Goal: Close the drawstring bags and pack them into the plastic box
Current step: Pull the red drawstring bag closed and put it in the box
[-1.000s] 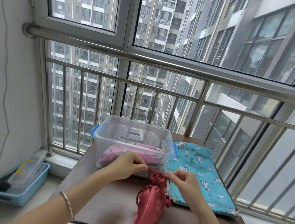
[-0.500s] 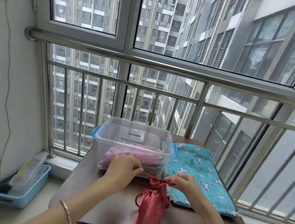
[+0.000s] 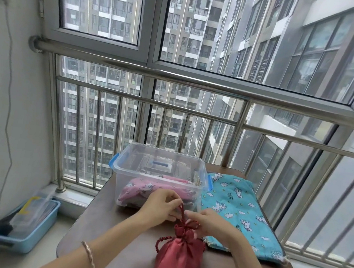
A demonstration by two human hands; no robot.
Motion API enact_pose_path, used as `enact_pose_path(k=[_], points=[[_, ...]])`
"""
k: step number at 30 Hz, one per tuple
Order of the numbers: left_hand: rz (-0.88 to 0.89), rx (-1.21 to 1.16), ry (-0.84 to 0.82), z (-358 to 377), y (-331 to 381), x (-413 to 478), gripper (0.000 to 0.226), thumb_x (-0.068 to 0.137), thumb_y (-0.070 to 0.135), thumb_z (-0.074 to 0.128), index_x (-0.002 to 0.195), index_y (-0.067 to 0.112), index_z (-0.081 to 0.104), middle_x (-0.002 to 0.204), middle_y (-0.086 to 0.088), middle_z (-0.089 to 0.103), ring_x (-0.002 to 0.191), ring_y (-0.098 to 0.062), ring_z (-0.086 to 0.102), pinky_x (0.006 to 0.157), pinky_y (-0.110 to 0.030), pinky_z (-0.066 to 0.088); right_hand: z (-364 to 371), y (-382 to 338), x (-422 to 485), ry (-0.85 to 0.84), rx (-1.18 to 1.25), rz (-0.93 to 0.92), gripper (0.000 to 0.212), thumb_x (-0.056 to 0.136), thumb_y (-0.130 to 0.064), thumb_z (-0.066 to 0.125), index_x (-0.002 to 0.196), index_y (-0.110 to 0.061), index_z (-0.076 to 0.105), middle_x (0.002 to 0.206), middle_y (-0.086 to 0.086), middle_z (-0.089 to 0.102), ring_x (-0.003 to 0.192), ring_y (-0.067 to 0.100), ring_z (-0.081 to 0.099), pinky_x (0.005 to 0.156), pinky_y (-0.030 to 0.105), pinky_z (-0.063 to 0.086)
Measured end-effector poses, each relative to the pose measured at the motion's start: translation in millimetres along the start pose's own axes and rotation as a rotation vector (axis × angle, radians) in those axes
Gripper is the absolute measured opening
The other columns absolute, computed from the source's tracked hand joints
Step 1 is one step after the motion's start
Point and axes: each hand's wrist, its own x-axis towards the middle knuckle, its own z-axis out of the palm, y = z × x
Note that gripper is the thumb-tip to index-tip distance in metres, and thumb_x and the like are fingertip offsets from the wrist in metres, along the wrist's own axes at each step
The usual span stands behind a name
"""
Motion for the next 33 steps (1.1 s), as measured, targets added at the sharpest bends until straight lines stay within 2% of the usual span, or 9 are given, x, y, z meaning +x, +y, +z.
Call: enact_pose_path(k=[3, 8, 12, 17, 21, 26, 28, 30, 33], points=[[0.048, 0.021, -0.01, 0.1, 0.1, 0.8, 0.015, 0.095, 0.01, 0.056, 0.084, 0.007, 0.066, 0.093, -0.021, 0.07, 0.082, -0.029, 0.072, 0.069, -0.032, 0.06, 4.7, -7.5, -4.0, -0.036, 0.05, -0.045, 0.038, 0.082, -0.048, 0.069, 0.081, -0.011, 0.06, 0.068, 0.01, 0.045, 0.056, 0.01, 0.048, 0.064, 0.02, 0.046], [0.066, -0.042, -0.042, -1.4, 1.4, 2.8, 0.016, 0.095, 0.01, 0.055, 0.083, 0.008, 0.066, 0.092, -0.019, 0.072, 0.081, -0.025, 0.071, 0.073, -0.034, 0.059, 4.9, -11.3, -9.4, -0.103, 0.272, -0.063, 0.01, 0.091, -0.021, 0.066, 0.084, -0.015, 0.064, 0.062, -0.008, 0.057, 0.052, 0.003, 0.048, 0.055, 0.016, 0.037], [0.076, -0.133, -0.059, -1.8, 10.7, 6.1, 0.017, 0.096, 0.008, 0.055, 0.082, 0.009, 0.064, 0.091, -0.014, 0.074, 0.083, -0.028, 0.071, 0.077, -0.042, 0.059, 1.1, -10.3, -9.6, -0.118, 0.412, 0.028, 0.01, 0.09, -0.026, 0.067, 0.092, -0.018, 0.062, 0.078, -0.003, 0.068, 0.065, 0.008, 0.061, 0.066, 0.021, 0.045], [0.146, -0.219, -0.074, 1.8, 23.3, 2.6, 0.011, 0.095, -0.002, 0.051, 0.089, 0.001, 0.06, 0.083, -0.011, 0.07, 0.073, -0.021, 0.07, 0.066, -0.03, 0.06, 0.4, -6.8, -8.9, -0.053, 0.529, -0.012, 0.007, 0.087, -0.012, 0.07, 0.091, -0.014, 0.064, 0.079, 0.002, 0.068, 0.068, 0.011, 0.064, 0.065, 0.023, 0.051], [0.135, -0.2, -0.055, 4.0, 12.0, 2.9, 0.011, 0.094, -0.004, 0.052, 0.094, -0.001, 0.062, 0.085, -0.015, 0.068, 0.076, -0.022, 0.069, 0.071, -0.03, 0.06, 8.3, -2.1, -4.1, 0.016, 0.593, -0.037, 0.013, 0.084, -0.006, 0.07, 0.097, -0.009, 0.07, 0.086, 0.006, 0.072, 0.076, 0.013, 0.067, 0.075, 0.025, 0.05], [0.142, -0.228, -0.03, 3.6, 7.2, 3.3, 0.013, 0.092, -0.007, 0.052, 0.094, -0.003, 0.065, 0.091, -0.023, 0.069, 0.078, -0.024, 0.068, 0.076, -0.033, 0.059, 21.3, 1.7, 3.4, 0.041, 0.759, -0.032, 0.035, 0.08, -0.004, 0.072, 0.114, 0.002, 0.066, 0.095, 0.016, 0.07, 0.073, 0.018, 0.067, 0.061, 0.025, 0.049], [0.182, -0.21, 0.024, 2.0, 4.9, 3.9, 0.013, 0.094, -0.002, 0.053, 0.096, -0.001, 0.066, 0.097, -0.024, 0.07, 0.085, -0.027, 0.07, 0.081, -0.039, 0.059, 24.9, 1.2, 5.5, 0.087, 0.802, -0.035, 0.031, 0.079, 0.0, 0.072, 0.11, 0.004, 0.067, 0.089, 0.016, 0.07, 0.067, 0.017, 0.066, 0.059, 0.024, 0.049], [0.285, -0.087, 0.085, -0.4, 2.9, 4.6, 0.013, 0.093, 0.005, 0.056, 0.097, 0.008, 0.069, 0.095, -0.011, 0.074, 0.091, -0.022, 0.071, 0.086, -0.042, 0.057, 27.5, -0.6, 4.5, 0.131, 0.784, -0.052, 0.021, 0.08, 0.005, 0.069, 0.102, 0.003, 0.067, 0.083, 0.014, 0.071, 0.066, 0.017, 0.067, 0.06, 0.024, 0.049], [0.389, 0.059, 0.057, -1.6, 5.2, 3.9, 0.014, 0.09, 0.006, 0.062, 0.103, 0.007, 0.069, 0.098, -0.003, 0.074, 0.095, -0.012, 0.069, 0.092, -0.031, 0.054, 29.7, -2.9, 1.7, 0.155, 0.594, -0.126, 0.016, 0.081, 0.005, 0.068, 0.095, 0.0, 0.072, 0.085, 0.014, 0.072, 0.071, 0.018, 0.065, 0.07, 0.029, 0.048]])
